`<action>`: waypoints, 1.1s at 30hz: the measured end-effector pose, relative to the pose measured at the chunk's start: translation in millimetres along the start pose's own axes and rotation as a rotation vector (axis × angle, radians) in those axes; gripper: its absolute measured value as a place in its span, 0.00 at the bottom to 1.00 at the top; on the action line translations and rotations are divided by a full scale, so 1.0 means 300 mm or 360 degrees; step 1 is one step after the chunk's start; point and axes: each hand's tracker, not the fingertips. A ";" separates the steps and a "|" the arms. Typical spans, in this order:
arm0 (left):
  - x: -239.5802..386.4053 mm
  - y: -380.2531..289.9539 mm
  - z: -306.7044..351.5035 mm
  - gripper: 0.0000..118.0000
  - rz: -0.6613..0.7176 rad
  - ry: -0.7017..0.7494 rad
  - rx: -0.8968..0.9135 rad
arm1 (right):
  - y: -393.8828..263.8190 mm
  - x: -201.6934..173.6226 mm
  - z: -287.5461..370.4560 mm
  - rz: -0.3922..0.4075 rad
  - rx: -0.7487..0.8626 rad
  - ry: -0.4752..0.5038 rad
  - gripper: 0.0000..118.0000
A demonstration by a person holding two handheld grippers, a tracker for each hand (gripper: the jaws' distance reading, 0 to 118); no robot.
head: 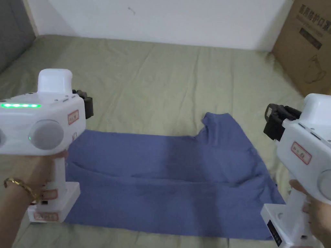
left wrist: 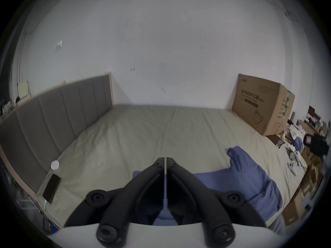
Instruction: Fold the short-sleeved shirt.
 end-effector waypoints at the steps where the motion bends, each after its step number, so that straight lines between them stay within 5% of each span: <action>1: -0.017 0.022 -0.050 0.12 0.0039 0.0015 -0.0100 | -0.004 0.001 -0.018 0.0000 -0.0021 0.0002 0.00; 3: -0.073 0.039 -0.173 0.70 0.0112 0.0034 -0.0256 | -0.015 0.006 -0.052 0.0011 -0.0062 0.0006 0.00; 4: -0.100 0.042 -0.240 0.89 0.0145 0.0054 -0.0378 | -0.023 0.003 -0.067 0.0022 -0.0079 0.0002 0.00; 5: -0.117 0.046 -0.304 0.96 0.0174 0.0078 -0.0489 | -0.029 0.006 -0.088 0.0039 -0.0110 -0.0002 0.00; 14: -0.253 -0.099 -0.768 0.96 0.0240 0.0228 -0.1061 | -0.108 0.043 -0.261 0.0114 -0.0309 -0.0047 0.00; 18: -0.266 -0.155 -0.863 0.90 0.0224 0.0313 -0.1107 | -0.149 0.064 -0.319 0.0113 -0.0397 -0.0075 0.00; 19: -0.264 -0.160 -0.874 0.80 0.0188 0.0331 -0.1091 | -0.159 0.067 -0.330 0.0111 -0.0411 -0.0083 0.00; 20: -0.258 -0.164 -0.880 0.60 0.0159 0.0336 -0.1079 | -0.169 0.070 -0.336 0.0110 -0.0429 -0.0085 0.00; 22: -0.251 -0.169 -0.867 0.46 0.0144 0.0293 -0.1055 | -0.185 0.069 -0.349 0.0118 -0.0457 -0.0092 0.00; 25: -0.225 -0.162 -0.842 0.03 -0.0020 0.0260 -0.1019 | -0.190 0.073 -0.366 0.0117 -0.0498 -0.0075 0.00; 31: -0.209 -0.119 -0.719 0.02 0.0058 0.0177 -0.0776 | -0.114 0.134 -0.523 0.0010 -0.0618 -0.0108 0.00; 33: -0.205 -0.097 -0.668 0.02 0.0063 0.0145 -0.0698 | -0.094 0.172 -0.630 0.0019 -0.0823 -0.0112 0.23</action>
